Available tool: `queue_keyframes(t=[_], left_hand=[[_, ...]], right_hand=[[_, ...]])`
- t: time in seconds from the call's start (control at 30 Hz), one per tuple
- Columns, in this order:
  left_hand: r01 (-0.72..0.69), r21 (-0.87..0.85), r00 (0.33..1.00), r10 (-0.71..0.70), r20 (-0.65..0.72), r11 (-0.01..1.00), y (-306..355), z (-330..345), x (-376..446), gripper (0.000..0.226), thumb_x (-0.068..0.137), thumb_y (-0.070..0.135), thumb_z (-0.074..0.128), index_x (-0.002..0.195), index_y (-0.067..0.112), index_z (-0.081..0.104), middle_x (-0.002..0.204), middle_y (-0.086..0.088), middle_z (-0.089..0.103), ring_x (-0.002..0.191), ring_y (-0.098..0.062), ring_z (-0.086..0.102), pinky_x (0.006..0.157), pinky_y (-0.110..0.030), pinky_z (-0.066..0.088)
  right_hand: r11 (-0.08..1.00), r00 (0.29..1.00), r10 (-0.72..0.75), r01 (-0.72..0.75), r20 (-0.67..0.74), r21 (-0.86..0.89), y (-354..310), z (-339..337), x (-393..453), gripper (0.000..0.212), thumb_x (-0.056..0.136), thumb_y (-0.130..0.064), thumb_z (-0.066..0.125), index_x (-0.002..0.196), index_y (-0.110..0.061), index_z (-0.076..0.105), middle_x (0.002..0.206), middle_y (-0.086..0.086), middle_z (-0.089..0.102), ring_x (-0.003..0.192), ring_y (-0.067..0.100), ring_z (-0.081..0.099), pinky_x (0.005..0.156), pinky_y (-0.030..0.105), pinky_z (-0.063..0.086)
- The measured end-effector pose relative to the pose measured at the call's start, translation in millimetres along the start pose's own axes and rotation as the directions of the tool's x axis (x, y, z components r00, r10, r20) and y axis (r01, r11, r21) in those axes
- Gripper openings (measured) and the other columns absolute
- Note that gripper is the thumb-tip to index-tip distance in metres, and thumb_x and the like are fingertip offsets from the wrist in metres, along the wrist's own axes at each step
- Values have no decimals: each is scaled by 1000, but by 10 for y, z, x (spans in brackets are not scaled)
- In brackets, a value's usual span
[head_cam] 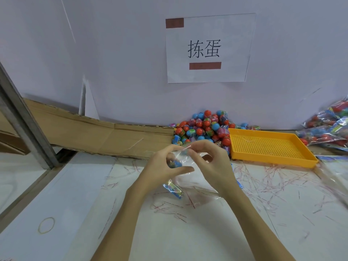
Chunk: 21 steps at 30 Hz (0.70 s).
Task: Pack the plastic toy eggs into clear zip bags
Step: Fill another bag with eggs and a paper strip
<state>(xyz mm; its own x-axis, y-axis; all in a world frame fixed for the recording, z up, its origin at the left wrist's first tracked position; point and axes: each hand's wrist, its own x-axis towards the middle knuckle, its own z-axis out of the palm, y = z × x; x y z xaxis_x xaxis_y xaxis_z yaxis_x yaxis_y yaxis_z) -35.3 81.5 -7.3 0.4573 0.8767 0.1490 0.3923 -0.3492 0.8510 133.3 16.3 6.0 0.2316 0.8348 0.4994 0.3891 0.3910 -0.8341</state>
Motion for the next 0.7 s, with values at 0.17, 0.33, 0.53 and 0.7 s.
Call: queue_keyframes(t=[0.17,0.33,0.53,0.7], left_hand=[[-3,-131,970,-29,-242,991,-12,-51,37,39,75,49,86,105,31,72,75,13,72,61,-13,72,66,-42,64],[54,-461,887,-255,-386,886,-72,-79,83,47,68,56,90,103,29,74,84,1,77,73,-22,77,71,-46,66],[60,-539,915,-262,-308,840,-46,-50,72,47,70,51,89,108,28,72,81,5,75,63,-6,71,58,-18,56],[29,-362,939,-149,-310,932,-62,-40,69,43,79,40,87,115,26,68,84,1,77,60,-17,71,58,-26,58]], right_hand=[[996,989,8,-20,-144,-83,93,-45,44,16,101,-16,61,114,-19,70,111,-13,70,108,6,64,90,28,55],[831,987,96,-8,128,-557,348,17,8,33,105,-36,50,132,-26,67,156,-1,44,146,17,34,122,43,24],[669,969,169,22,180,-743,526,130,65,47,107,-52,31,147,-37,51,169,-2,18,157,15,4,122,37,1],[694,984,117,14,132,-720,559,138,68,37,106,-41,44,135,-29,62,148,0,45,140,20,32,114,41,16]])
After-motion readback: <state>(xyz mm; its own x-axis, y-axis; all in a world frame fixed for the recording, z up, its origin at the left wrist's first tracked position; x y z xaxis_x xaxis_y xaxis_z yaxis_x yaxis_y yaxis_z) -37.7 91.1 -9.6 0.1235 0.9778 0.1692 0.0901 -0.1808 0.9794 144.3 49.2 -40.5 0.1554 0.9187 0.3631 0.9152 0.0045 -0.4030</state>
